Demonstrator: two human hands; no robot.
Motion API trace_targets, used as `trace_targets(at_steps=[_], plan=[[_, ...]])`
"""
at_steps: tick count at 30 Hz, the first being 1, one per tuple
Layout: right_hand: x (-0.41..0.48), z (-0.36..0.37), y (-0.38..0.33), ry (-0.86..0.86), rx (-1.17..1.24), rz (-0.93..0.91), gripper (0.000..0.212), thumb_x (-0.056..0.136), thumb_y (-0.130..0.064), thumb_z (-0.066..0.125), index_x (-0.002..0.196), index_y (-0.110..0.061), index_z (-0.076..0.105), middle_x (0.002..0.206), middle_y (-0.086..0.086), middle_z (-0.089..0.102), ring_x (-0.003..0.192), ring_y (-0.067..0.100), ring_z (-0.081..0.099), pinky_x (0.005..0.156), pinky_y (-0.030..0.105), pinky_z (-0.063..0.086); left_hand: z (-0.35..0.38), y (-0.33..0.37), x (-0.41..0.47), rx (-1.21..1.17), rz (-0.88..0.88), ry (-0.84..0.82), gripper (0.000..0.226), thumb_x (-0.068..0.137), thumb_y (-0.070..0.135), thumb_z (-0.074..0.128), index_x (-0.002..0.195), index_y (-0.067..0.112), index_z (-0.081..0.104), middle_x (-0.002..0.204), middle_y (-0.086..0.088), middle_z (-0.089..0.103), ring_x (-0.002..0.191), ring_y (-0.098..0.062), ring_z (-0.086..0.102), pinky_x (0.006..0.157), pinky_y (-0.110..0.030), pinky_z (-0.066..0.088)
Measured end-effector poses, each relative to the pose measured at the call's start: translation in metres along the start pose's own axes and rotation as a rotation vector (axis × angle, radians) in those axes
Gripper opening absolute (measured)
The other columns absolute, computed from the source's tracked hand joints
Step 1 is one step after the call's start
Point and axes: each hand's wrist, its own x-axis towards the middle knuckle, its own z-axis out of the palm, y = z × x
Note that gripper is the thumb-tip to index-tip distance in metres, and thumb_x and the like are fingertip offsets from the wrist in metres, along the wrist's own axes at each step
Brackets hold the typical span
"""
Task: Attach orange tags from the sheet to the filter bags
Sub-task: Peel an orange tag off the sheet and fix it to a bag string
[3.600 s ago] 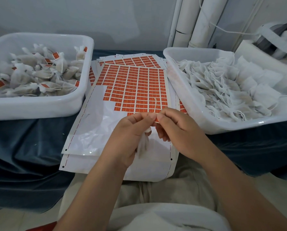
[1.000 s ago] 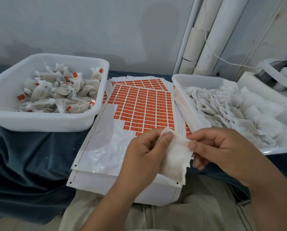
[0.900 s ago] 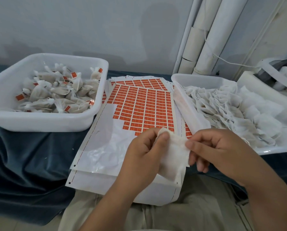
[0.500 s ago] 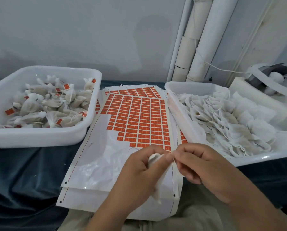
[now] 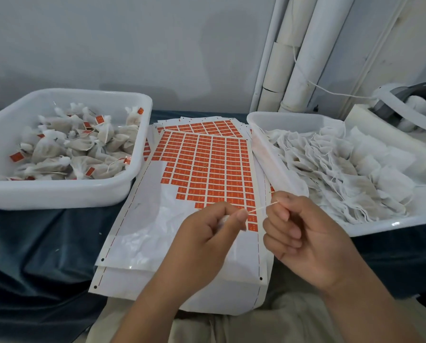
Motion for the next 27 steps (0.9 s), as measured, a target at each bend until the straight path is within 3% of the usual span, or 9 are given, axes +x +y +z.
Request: trace_targets(at_steps=[6,9,12,17,19,22,24,27], plan=[[0.002,0.004,0.001,0.023,0.023,-0.108,0.025,0.091,-0.024,0.071,0.071,-0.014,0.059,0.05,-0.006,0.045,0.042,0.004,0.038,0.044,0.018,0.041,0.004,-0.006,0.0,0.032,-0.01,-0.032,0.038,0.089,0.068,0.033,0.075,0.042,0.057,0.078,0.025,0.065,0.079,-0.001,0.064,0.063,-0.013,0.052],[0.001,0.003,-0.003,0.132,-0.266,-0.175,0.023,0.097,-0.028,0.061,0.078,-0.015,0.065,0.056,-0.001,0.048,0.046,0.01,0.039,0.048,0.021,0.04,0.002,-0.007,0.001,0.011,-0.017,-0.123,0.034,0.097,0.06,0.038,0.077,0.046,0.063,0.073,0.014,0.065,0.073,-0.008,0.065,0.065,-0.018,0.056],[-0.002,-0.001,-0.006,0.24,-0.531,-0.244,0.026,0.099,-0.038,0.059,0.088,-0.016,0.069,0.065,0.004,0.054,0.052,0.015,0.042,0.052,0.024,0.04,-0.001,-0.011,0.001,0.052,-0.012,-0.246,0.035,0.101,0.058,0.043,0.086,0.038,0.068,0.077,0.012,0.067,0.077,-0.01,0.065,0.073,-0.014,0.053],[-0.002,0.0,-0.008,0.345,-0.732,-0.301,0.031,0.096,-0.049,0.056,0.093,-0.023,0.073,0.072,0.001,0.061,0.054,0.012,0.048,0.053,0.017,0.044,-0.001,-0.011,0.001,0.034,-0.052,-0.228,0.033,0.094,0.064,0.046,0.083,0.043,0.069,0.084,0.02,0.071,0.087,-0.004,0.067,0.074,-0.006,0.047],[-0.002,0.001,-0.009,0.357,-0.748,-0.318,0.03,0.096,-0.049,0.056,0.092,-0.025,0.073,0.073,0.001,0.062,0.054,0.012,0.048,0.052,0.016,0.043,-0.004,-0.011,0.002,0.026,-0.07,-0.241,0.035,0.093,0.064,0.049,0.085,0.038,0.072,0.087,0.02,0.072,0.089,-0.004,0.068,0.074,-0.005,0.047],[-0.001,0.003,-0.008,0.364,-0.766,-0.323,0.029,0.094,-0.051,0.056,0.091,-0.028,0.073,0.073,0.001,0.063,0.054,0.012,0.049,0.054,0.018,0.045,-0.007,-0.011,0.003,0.019,-0.077,-0.22,0.029,0.094,0.062,0.049,0.087,0.047,0.074,0.087,0.023,0.072,0.091,-0.001,0.067,0.073,-0.004,0.046],[-0.001,0.005,-0.006,0.387,-0.774,-0.318,0.03,0.094,-0.052,0.056,0.092,-0.028,0.074,0.072,0.0,0.062,0.055,0.011,0.049,0.054,0.019,0.046,-0.006,-0.01,0.003,-0.046,-0.034,-0.174,0.029,0.098,0.064,0.049,0.091,0.052,0.074,0.096,0.024,0.072,0.099,-0.001,0.066,0.078,-0.006,0.047],[0.0,0.007,0.001,0.38,-0.819,-0.251,0.026,0.097,-0.048,0.056,0.093,-0.03,0.075,0.07,-0.002,0.063,0.056,0.009,0.051,0.053,0.019,0.047,-0.005,-0.007,0.004,-0.158,0.013,-0.124,0.029,0.095,0.062,0.053,0.099,0.047,0.078,0.126,0.024,0.066,0.121,-0.006,0.061,0.09,-0.024,0.054]])
